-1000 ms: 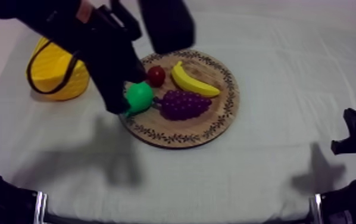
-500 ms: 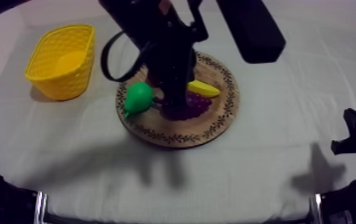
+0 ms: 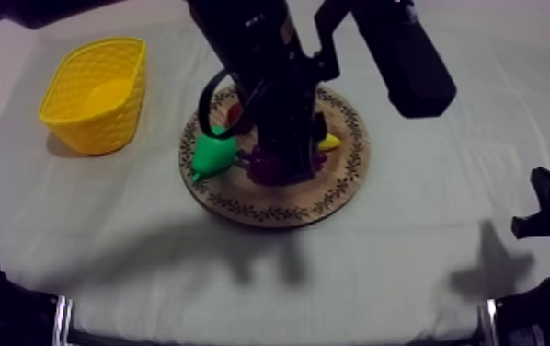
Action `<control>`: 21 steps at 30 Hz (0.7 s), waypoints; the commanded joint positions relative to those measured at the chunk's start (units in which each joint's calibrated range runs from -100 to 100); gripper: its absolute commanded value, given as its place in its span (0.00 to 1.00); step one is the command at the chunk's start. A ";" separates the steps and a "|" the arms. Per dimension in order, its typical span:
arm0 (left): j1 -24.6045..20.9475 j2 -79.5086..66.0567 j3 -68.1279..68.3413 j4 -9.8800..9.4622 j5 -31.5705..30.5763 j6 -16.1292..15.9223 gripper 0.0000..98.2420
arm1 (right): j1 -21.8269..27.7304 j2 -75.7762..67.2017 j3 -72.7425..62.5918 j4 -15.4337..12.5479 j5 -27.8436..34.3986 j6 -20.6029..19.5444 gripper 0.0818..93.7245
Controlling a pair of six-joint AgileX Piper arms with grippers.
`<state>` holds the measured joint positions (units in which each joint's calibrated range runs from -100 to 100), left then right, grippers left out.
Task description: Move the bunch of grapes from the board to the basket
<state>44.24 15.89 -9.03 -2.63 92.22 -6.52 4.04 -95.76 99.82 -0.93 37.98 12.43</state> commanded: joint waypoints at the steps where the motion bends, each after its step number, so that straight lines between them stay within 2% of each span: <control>1: 0.16 0.11 0.40 -0.42 -0.15 0.31 0.69 | 0.02 0.00 -0.04 -0.02 0.00 0.00 0.00; 9: 0.37 1.96 2.30 -1.40 -0.94 1.01 0.85 | 0.02 0.00 -0.04 -0.02 0.00 0.00 0.00; 21: -1.83 10.97 3.14 -1.74 -5.39 -0.52 0.90 | 0.02 0.00 -0.04 -0.02 0.00 0.00 0.00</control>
<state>42.60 25.64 -5.79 -4.35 87.22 -6.90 4.04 -95.76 99.82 -0.93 37.98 12.30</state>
